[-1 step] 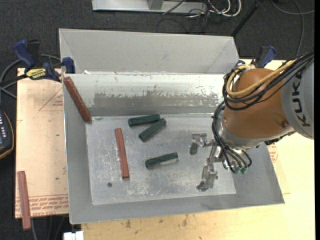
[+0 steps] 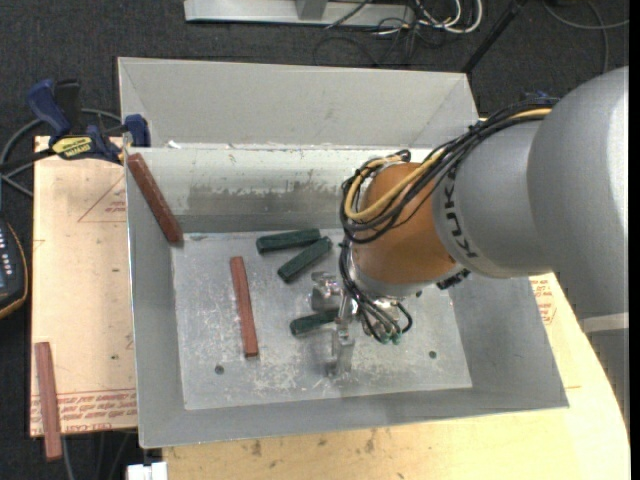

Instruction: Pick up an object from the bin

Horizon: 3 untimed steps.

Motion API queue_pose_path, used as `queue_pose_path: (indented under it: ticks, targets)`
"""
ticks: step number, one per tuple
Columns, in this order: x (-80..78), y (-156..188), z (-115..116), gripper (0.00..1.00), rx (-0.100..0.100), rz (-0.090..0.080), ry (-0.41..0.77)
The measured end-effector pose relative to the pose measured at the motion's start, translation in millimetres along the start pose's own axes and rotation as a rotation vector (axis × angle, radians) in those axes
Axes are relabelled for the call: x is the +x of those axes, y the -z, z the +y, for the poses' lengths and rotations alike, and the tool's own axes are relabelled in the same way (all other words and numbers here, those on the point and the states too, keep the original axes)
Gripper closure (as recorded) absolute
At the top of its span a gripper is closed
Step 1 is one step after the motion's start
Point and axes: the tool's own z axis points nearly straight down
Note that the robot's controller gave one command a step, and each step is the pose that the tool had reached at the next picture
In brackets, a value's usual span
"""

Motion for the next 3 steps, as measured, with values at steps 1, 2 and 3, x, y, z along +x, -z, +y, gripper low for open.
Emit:
queue_pose_path:
  ticks: [1,2,3]
  targets:
    - [-1.1,5,-2,1.0,0.001,-0.004,-0.003]
    - [18.9,179,-5,1.0,0.002,-0.013,0.038]
    - [30.3,171,7,1.0,0.001,-0.003,0.268]
